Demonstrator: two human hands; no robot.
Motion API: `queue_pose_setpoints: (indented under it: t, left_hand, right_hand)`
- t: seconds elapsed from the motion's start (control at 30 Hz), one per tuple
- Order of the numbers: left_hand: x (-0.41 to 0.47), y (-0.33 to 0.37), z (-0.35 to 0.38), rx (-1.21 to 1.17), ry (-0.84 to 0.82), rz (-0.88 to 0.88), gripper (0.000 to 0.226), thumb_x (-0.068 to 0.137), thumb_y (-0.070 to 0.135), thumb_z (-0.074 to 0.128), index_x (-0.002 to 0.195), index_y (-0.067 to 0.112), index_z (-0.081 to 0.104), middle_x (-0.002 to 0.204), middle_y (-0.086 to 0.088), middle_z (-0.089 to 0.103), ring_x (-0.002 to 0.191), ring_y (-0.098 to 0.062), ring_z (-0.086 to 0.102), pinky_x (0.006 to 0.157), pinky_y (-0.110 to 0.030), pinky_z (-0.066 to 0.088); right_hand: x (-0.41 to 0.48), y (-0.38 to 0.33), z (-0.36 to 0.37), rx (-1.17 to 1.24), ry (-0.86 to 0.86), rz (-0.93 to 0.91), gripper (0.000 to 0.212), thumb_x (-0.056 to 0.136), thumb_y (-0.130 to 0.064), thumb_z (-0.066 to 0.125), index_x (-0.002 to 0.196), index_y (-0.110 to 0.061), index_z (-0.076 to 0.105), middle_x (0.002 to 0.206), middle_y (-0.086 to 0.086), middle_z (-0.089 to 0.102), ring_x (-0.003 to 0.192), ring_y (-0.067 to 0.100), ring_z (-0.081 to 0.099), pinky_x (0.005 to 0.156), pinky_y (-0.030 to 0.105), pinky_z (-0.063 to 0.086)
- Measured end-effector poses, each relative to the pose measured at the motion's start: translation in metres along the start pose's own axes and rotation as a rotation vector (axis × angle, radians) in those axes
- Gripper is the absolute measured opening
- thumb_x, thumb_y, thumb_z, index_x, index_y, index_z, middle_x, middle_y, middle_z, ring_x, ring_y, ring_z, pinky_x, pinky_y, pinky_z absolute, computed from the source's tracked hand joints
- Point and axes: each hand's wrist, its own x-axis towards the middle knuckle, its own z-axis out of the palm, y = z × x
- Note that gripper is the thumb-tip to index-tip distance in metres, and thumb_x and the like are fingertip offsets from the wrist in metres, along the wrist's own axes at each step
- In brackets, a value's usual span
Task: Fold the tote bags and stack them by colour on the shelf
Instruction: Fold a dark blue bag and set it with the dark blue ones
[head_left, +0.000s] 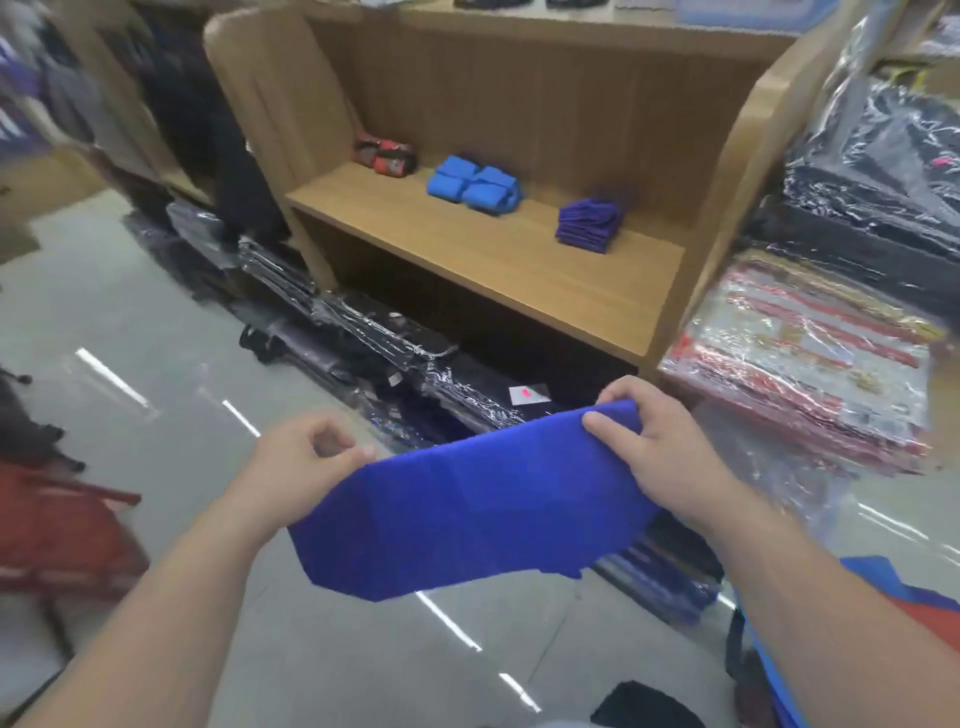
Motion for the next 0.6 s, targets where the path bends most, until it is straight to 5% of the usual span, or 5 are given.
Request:
queue_pose_setpoints:
  t: [0.13,0.23,0.4,0.5,0.6]
  left_hand:
    - [0.029,0.008,-0.014,0.036,-0.24,0.095,0.031,0.08,0.047,0.081,0.107,0.034,0.07,0.109,0.019,0.067,0.104,0.003,0.061,0.087,-0.026,0.052]
    - [0.057,0.028,-0.006,0.051,-0.264,0.285,0.023,0.085,0.043,0.077,0.105,0.034,0.068,0.106,0.02,0.067,0.102,0.006,0.059,0.083,-0.013,0.043]
    - [0.135,0.059,-0.011,-0.014,-0.35,0.376,0.02,0.086,0.042,0.066,0.098,0.027,0.067,0.096,0.005,0.069,0.093,-0.018,0.067,0.084,-0.047,0.056]
    - [0.173,0.07,-0.021,0.007,-0.325,0.375,0.032,0.081,0.048,0.06,0.095,0.02,0.066,0.095,-0.004,0.07,0.09,-0.024,0.067,0.081,-0.052,0.055]
    - [0.235,0.084,-0.038,-0.09,-0.276,0.319,0.014,0.091,0.03,0.065,0.094,0.017,0.068,0.093,-0.008,0.072,0.087,-0.03,0.07,0.078,-0.055,0.057]
  right_hand:
    - [0.057,-0.05,0.051,-0.044,-0.206,-0.141,0.014,0.094,-0.029,0.069,0.085,-0.027,0.058,0.082,-0.006,0.064,0.072,0.011,0.057,0.062,0.02,0.043]
    - [0.105,-0.075,0.079,-0.053,-0.302,-0.242,0.015,0.091,-0.029,0.073,0.084,-0.027,0.06,0.082,-0.004,0.065,0.071,0.01,0.055,0.066,0.023,0.043]
    - [0.197,-0.084,0.11,-0.019,-0.431,-0.321,0.014,0.088,-0.031,0.077,0.084,-0.031,0.064,0.079,0.001,0.065,0.072,0.023,0.055,0.068,0.038,0.048]
    - [0.241,-0.083,0.117,0.032,-0.394,-0.331,0.014,0.087,-0.026,0.079,0.084,-0.026,0.065,0.079,0.0,0.066,0.072,0.019,0.058,0.069,0.04,0.05]
    - [0.31,-0.079,0.124,0.046,-0.302,-0.294,0.019,0.083,-0.029,0.081,0.09,-0.021,0.066,0.083,0.002,0.067,0.074,0.011,0.058,0.073,0.039,0.049]
